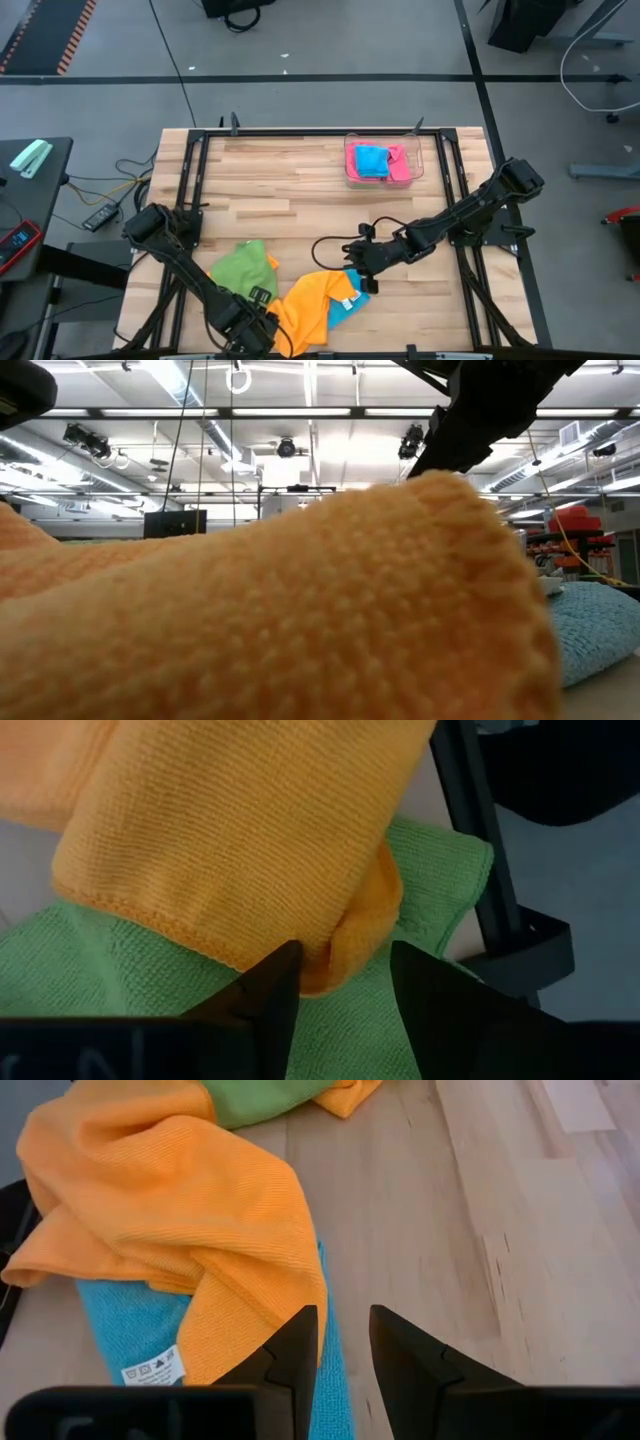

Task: Fold microfiber towels
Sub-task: Fold the right yellow towel

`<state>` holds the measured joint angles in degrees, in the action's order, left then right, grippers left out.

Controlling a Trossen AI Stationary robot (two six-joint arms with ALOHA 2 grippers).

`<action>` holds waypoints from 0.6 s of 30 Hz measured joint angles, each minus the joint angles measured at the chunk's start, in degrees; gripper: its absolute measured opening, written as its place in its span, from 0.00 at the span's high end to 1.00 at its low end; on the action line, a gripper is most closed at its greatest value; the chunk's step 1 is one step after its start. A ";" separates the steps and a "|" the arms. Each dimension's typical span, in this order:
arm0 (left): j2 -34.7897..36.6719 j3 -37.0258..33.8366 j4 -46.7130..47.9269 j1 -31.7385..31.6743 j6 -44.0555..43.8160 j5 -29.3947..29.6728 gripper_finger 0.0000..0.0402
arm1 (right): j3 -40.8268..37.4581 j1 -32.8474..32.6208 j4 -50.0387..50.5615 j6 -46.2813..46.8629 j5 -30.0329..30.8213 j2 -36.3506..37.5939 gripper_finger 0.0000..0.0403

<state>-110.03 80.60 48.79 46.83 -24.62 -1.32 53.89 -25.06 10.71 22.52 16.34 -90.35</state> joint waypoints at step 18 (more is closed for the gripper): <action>5.50 7.73 13.80 -5.07 4.31 4.43 0.98 | 0.00 -1.68 -0.62 -4.95 7.96 0.00 0.74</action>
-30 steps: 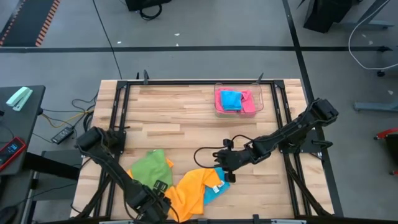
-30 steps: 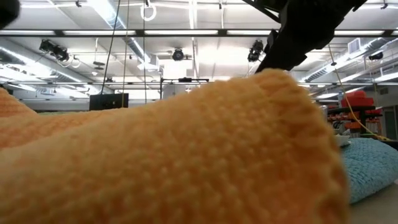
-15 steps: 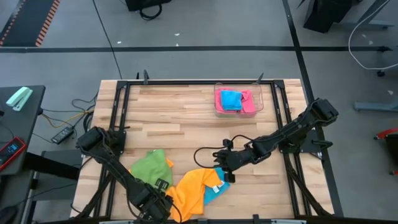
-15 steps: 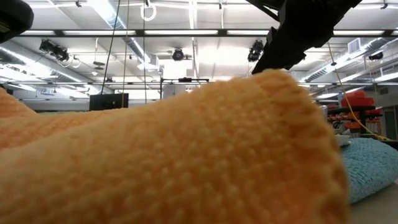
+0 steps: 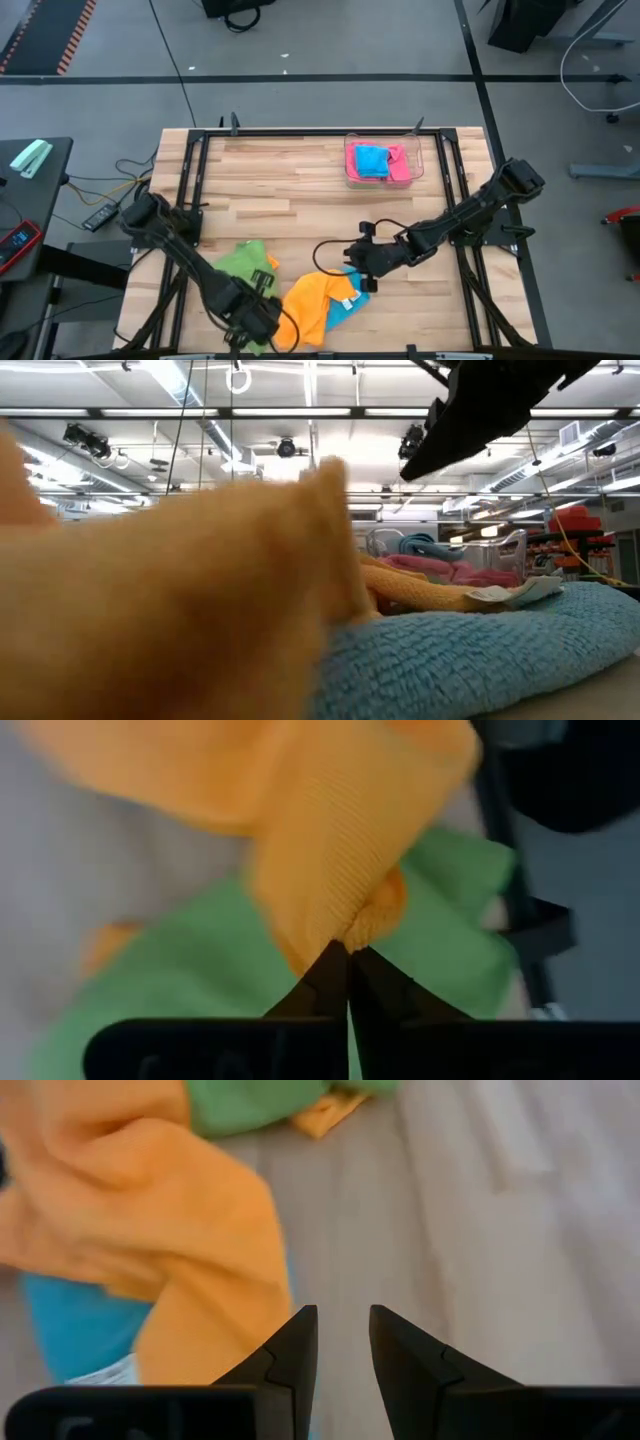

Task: Fold microfiber towels
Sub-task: Fold the right yellow towel

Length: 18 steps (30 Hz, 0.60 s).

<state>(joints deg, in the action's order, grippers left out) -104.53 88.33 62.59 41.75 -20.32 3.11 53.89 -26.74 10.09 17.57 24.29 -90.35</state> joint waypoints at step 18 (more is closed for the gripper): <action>15.62 0.60 -7.15 -16.12 -2.97 27.81 0.96 | 0.00 -7.35 -6.21 -5.83 2.29 0.00 0.74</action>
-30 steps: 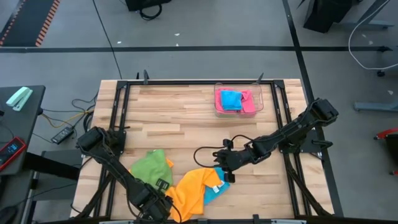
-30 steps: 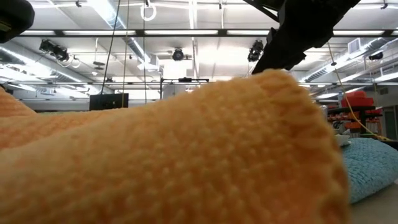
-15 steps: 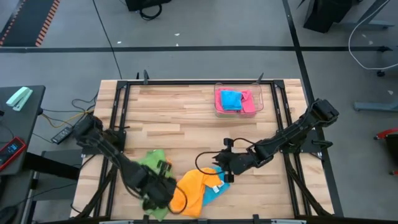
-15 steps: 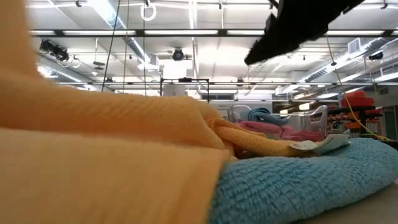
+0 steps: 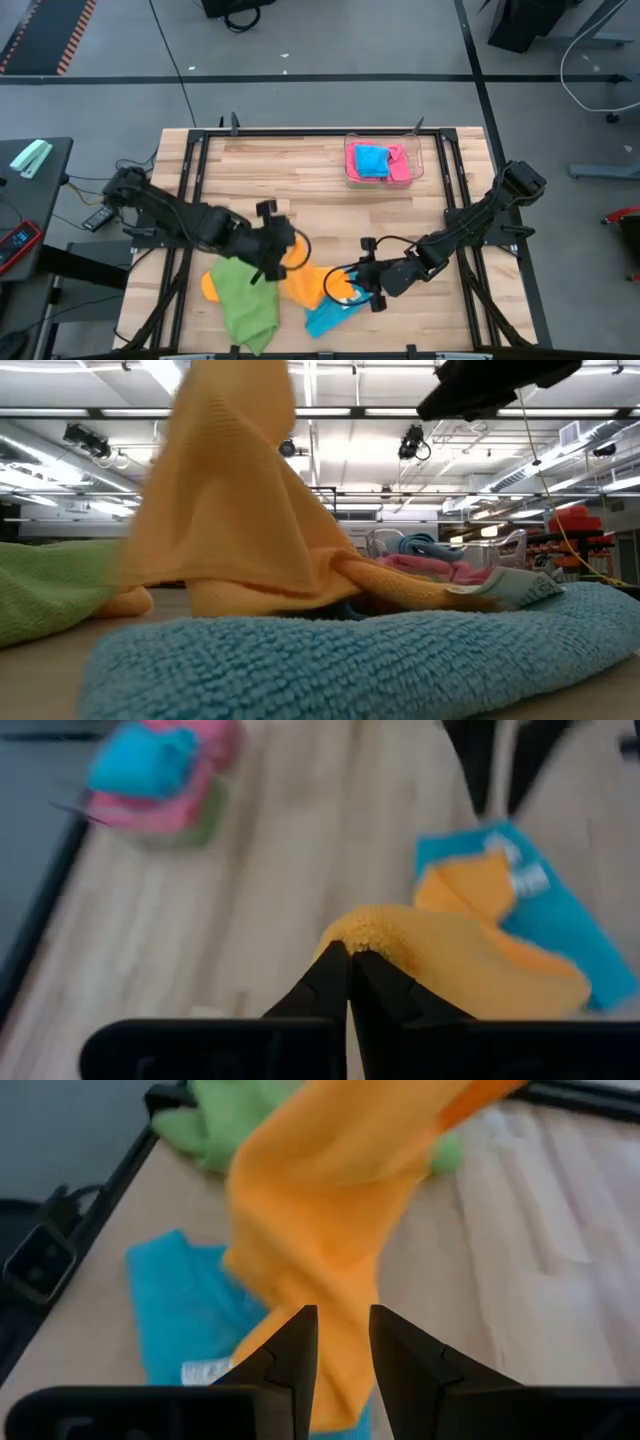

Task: Fold microfiber towels
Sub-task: Fold the right yellow towel

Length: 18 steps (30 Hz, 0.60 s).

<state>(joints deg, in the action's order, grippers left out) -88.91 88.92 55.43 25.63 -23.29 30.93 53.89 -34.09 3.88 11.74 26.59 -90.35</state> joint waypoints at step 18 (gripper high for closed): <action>5.52 -0.04 -32.55 -10.41 28.08 18.55 0.95 | 0.00 0.43 3.23 -0.84 6.24 0.00 0.74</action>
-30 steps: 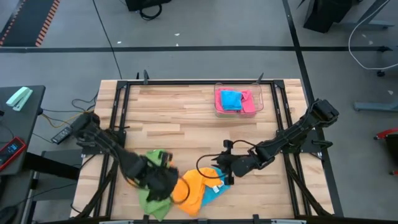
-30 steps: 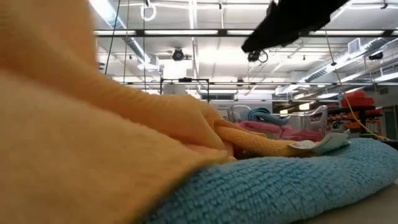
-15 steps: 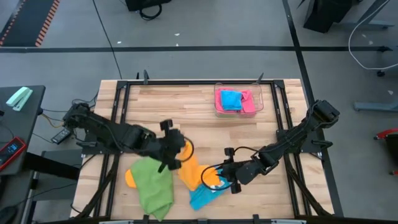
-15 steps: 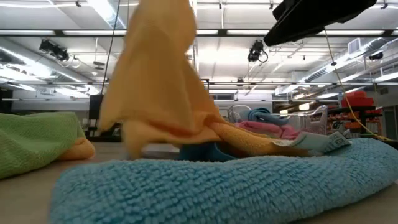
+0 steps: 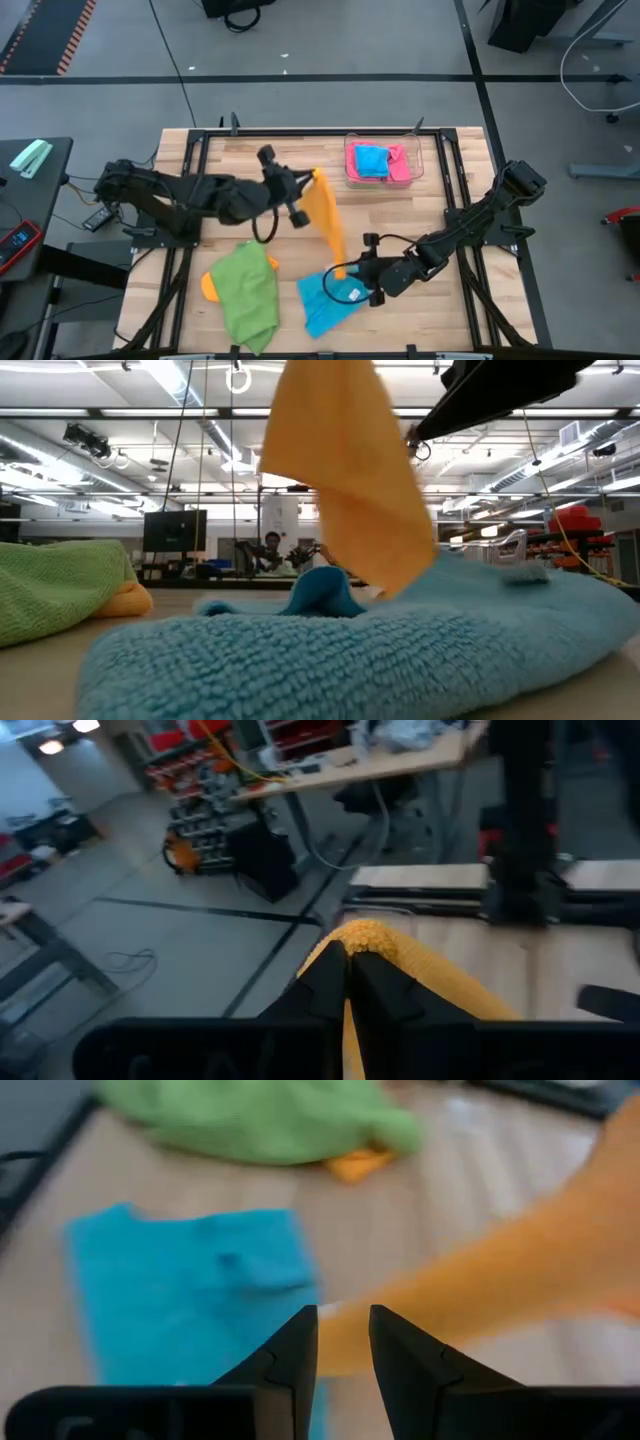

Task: Fold microfiber towels
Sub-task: Fold the right yellow towel

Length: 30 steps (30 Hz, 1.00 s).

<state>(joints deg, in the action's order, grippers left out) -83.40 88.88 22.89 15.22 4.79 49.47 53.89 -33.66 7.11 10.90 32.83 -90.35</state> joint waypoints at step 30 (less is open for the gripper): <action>-3.18 -0.02 22.14 -3.39 -4.14 -37.74 0.93 | 0.02 2.28 -9.21 -9.22 -9.00 1.88 0.46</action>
<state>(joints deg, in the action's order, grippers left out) -86.58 88.86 45.03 11.83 0.64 11.74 53.91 -31.38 -2.09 1.69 23.83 -88.47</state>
